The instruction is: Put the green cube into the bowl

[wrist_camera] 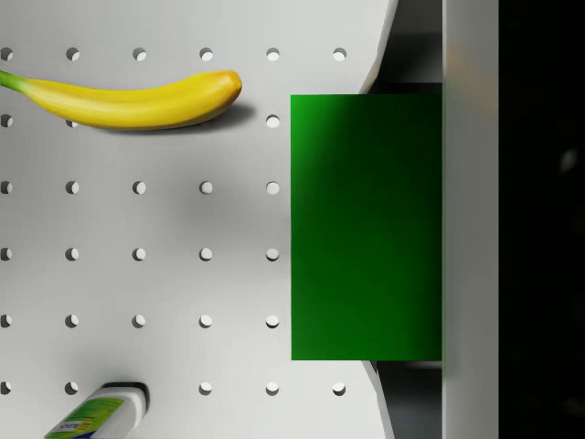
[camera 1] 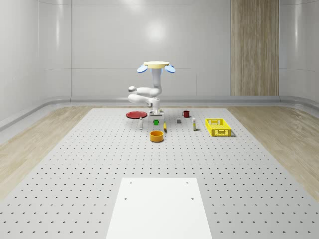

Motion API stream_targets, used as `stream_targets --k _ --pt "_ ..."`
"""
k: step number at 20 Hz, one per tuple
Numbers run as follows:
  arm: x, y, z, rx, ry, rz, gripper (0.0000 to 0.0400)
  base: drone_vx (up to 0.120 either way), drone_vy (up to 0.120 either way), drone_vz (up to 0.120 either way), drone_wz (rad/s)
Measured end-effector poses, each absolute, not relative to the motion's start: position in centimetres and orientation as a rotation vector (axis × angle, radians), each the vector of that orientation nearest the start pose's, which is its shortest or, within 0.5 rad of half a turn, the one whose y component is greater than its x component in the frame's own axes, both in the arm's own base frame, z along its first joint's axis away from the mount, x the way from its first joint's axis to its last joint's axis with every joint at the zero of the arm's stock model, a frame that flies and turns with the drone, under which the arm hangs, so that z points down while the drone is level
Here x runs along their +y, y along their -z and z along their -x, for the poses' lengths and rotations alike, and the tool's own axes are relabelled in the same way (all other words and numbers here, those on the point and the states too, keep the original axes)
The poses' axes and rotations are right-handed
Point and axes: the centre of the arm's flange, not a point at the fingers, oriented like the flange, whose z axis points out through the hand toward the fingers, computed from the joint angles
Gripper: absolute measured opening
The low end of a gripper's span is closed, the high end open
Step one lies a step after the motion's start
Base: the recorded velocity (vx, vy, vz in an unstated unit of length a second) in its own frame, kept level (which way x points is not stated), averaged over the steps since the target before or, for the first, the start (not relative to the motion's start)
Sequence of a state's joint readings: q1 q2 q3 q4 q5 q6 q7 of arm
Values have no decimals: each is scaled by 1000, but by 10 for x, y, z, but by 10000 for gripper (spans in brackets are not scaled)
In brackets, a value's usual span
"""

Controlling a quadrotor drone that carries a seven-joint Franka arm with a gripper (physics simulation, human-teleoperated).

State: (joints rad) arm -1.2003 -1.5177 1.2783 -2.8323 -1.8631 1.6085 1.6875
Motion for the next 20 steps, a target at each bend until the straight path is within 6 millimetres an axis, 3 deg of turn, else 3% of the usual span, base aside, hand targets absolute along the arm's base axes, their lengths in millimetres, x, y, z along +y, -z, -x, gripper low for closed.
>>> stream_targets --k 14,20 --pt "0 -519 -313 -2 -783 -1 251 120 0 0 0" --pt "0 -522 -313 -2 -783 -1 251 13 0 0 0"
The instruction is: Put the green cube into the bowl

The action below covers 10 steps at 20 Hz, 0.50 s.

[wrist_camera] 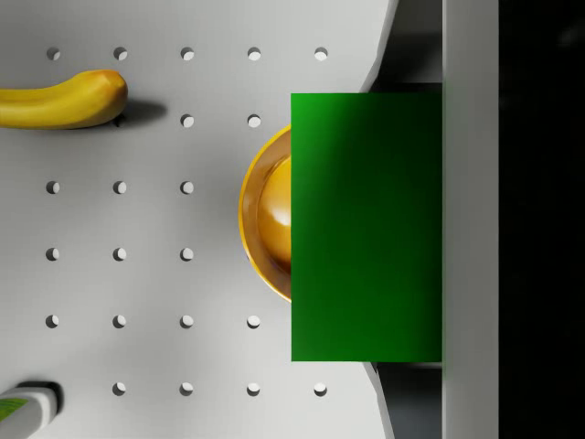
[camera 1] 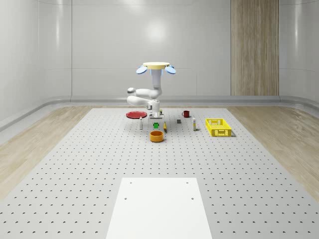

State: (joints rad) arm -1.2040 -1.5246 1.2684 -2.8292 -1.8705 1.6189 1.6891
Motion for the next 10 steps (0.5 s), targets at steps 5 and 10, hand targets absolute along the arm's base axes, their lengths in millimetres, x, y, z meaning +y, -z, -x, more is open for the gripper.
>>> stream_targets --k 5,10 --pt "0 -539 -313 -2 -784 -1 251 0 0 0 0" --pt "0 -563 -313 -2 -784 -1 251 0 0 0 0"
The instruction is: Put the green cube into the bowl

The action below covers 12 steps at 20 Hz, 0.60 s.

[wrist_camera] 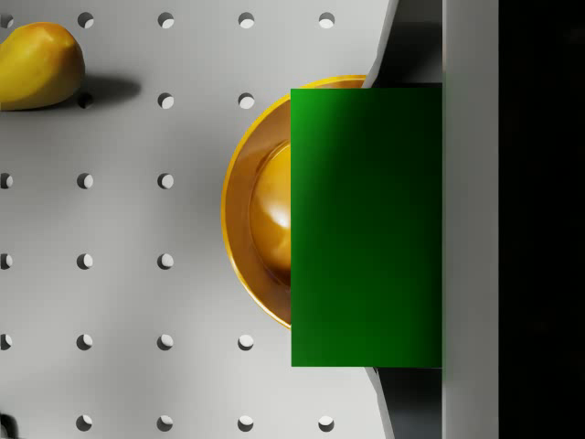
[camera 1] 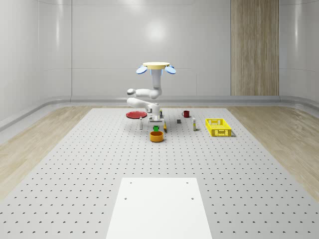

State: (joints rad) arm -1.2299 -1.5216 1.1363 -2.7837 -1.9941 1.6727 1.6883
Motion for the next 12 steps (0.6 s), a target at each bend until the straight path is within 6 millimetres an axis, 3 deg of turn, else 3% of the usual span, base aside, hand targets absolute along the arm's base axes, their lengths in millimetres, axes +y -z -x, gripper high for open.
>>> stream_targets --k 12 --pt "0 -618 -313 -3 -784 -1 251 0 0 0 0"
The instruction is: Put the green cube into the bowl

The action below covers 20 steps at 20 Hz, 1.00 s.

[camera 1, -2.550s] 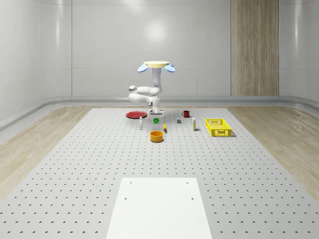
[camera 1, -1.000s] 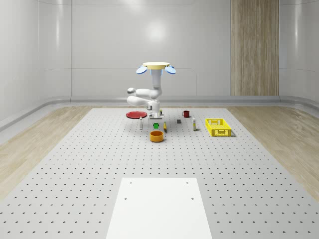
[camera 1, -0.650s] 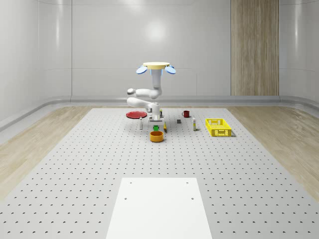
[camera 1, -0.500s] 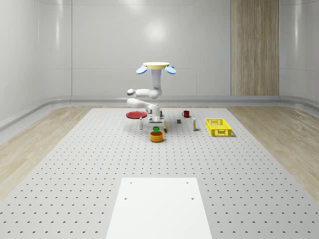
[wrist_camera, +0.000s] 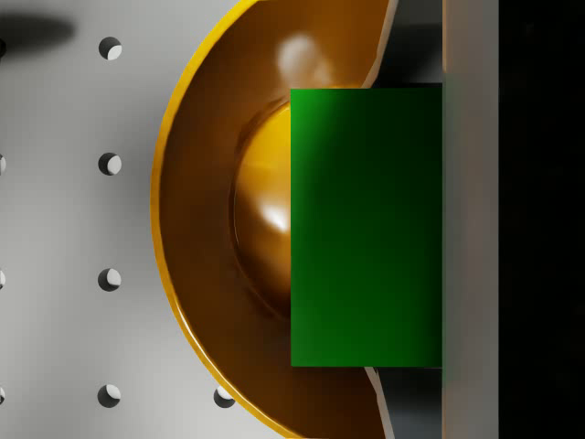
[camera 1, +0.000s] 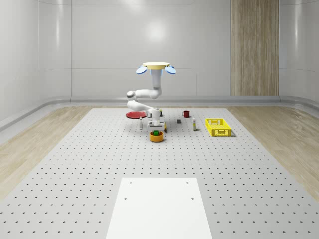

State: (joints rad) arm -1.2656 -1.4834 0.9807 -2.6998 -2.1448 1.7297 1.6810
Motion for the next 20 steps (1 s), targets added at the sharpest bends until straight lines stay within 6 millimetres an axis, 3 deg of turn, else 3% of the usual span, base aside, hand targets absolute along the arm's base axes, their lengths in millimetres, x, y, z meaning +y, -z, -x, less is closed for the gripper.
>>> stream_targets --k 5,9,20 --pt "0 -635 -313 -3 -784 -1 251 0 0 0 0" --pt "0 -639 -313 -2 -785 0 345 0 0 0 0" --pt "0 -608 -313 -2 -786 -1 395 0 0 0 0"
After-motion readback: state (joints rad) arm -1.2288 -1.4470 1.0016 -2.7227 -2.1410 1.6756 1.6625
